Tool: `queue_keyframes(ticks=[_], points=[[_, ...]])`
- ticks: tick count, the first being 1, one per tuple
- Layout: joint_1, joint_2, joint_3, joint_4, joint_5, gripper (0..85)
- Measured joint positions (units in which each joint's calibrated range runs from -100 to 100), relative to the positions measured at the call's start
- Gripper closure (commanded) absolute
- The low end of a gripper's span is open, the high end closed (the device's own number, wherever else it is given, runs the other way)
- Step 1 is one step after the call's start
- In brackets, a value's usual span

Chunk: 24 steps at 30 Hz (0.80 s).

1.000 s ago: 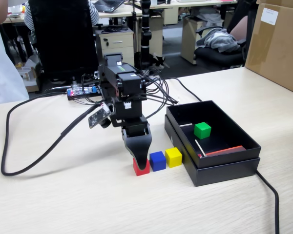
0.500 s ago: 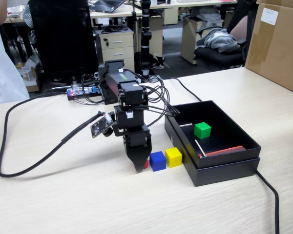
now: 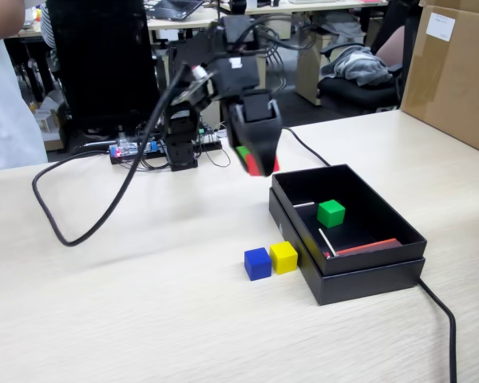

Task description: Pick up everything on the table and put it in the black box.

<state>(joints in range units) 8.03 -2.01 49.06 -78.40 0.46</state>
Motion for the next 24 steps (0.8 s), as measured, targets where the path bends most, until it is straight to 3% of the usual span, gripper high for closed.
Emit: queue_keyframes(ticks=[7, 17, 20, 24], points=[[7.8, 13.2, 3.7, 0.0, 2.5, 77.8], [7.4, 24.6, 6.0, 0.0, 3.5, 77.7], [6.7, 27.2, 6.0, 0.0, 3.5, 72.0], [6.5, 28.9, 5.4, 0.0, 3.5, 71.7]])
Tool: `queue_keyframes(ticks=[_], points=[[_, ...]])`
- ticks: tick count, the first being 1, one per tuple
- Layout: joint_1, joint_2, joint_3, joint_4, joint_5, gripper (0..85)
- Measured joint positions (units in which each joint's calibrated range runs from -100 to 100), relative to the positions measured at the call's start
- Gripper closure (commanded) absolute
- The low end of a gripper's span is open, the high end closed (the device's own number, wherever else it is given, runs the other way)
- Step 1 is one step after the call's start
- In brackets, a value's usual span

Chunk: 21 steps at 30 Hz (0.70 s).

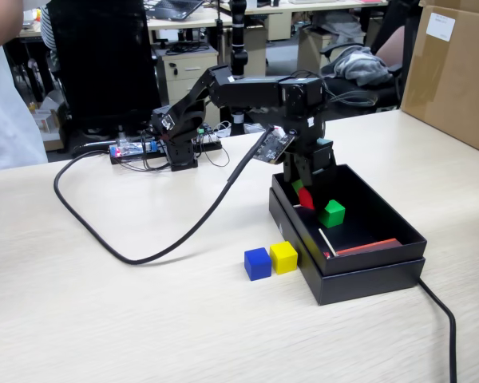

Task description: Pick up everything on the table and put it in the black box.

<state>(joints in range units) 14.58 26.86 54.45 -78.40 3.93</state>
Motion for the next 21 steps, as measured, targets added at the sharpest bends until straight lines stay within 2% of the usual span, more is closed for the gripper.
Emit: queue_keyframes(ticks=[1, 4, 9, 13, 21], points=[[0.0, 0.5, 0.0, 0.0, 0.0, 71.7], [0.0, 2.6, -0.5, 0.0, 0.0, 54.0], [0.0, 3.1, -6.8, 0.4, 0.4, 39.2], [0.0, -0.4, -7.9, 0.4, 0.4, 38.8], [-3.8, -27.4, -8.5, 0.2, 0.2, 39.0]])
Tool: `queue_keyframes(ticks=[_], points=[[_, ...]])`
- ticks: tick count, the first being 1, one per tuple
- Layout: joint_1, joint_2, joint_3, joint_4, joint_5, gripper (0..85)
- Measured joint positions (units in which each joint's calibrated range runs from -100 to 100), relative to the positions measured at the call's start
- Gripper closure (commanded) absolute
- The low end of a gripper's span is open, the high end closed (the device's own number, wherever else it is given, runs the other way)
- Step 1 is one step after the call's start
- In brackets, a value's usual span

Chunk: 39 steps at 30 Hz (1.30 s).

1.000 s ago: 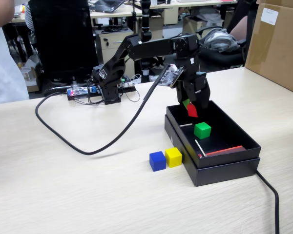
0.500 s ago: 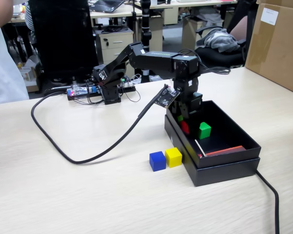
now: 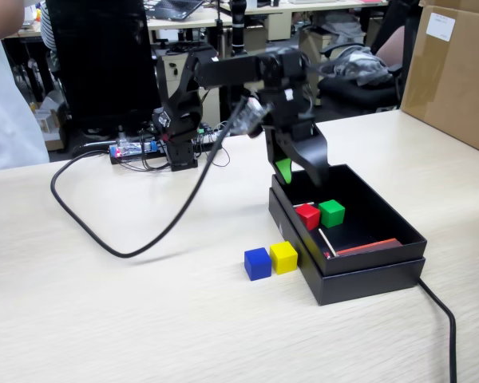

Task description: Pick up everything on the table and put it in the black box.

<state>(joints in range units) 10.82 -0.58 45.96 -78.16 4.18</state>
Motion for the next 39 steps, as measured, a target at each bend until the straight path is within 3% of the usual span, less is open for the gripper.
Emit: queue_keyframes(ticks=[11, 19, 26, 30, 39], points=[[-8.1, 1.7, -1.2, 0.0, -2.9, 37.6], [-8.9, 32.9, 12.0, 0.0, -3.3, 38.0], [-8.8, 40.4, 14.2, 0.0, -3.3, 38.7], [-8.4, 43.5, 17.9, 0.0, -3.2, 43.4], [-8.1, 47.8, 20.7, 0.1, -2.9, 69.3]])
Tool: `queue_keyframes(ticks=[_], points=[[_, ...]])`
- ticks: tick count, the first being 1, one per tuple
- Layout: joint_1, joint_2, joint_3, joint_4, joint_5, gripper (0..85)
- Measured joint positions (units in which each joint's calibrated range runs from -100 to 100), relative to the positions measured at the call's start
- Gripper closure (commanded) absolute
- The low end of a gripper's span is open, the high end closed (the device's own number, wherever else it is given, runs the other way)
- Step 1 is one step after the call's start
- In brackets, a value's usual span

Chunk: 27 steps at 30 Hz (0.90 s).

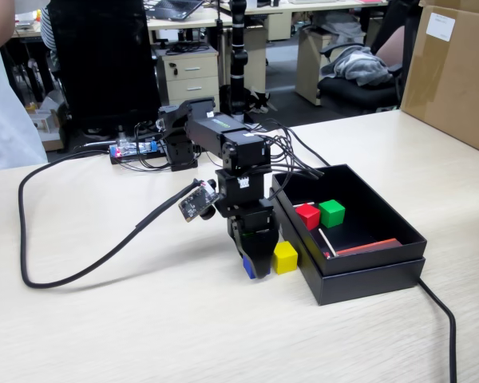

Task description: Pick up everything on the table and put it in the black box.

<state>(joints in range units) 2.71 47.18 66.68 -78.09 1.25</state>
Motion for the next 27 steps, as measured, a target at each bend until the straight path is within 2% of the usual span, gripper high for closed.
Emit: queue_keyframes(ticks=[2, 9, 14, 18, 21, 22, 27], points=[[0.0, 0.3, 0.1, 0.0, 0.1, 72.7], [-0.1, -2.8, -1.9, 0.2, 0.4, 72.7], [0.4, -30.0, -10.8, 0.0, 0.6, 72.7], [4.2, -42.6, -11.1, -0.1, 0.7, 72.6], [8.6, -42.8, -11.3, -0.2, 1.9, 72.5], [11.7, -37.7, -8.8, -0.3, 3.1, 72.5], [14.0, -24.6, -4.4, -0.3, 4.1, 72.3]])
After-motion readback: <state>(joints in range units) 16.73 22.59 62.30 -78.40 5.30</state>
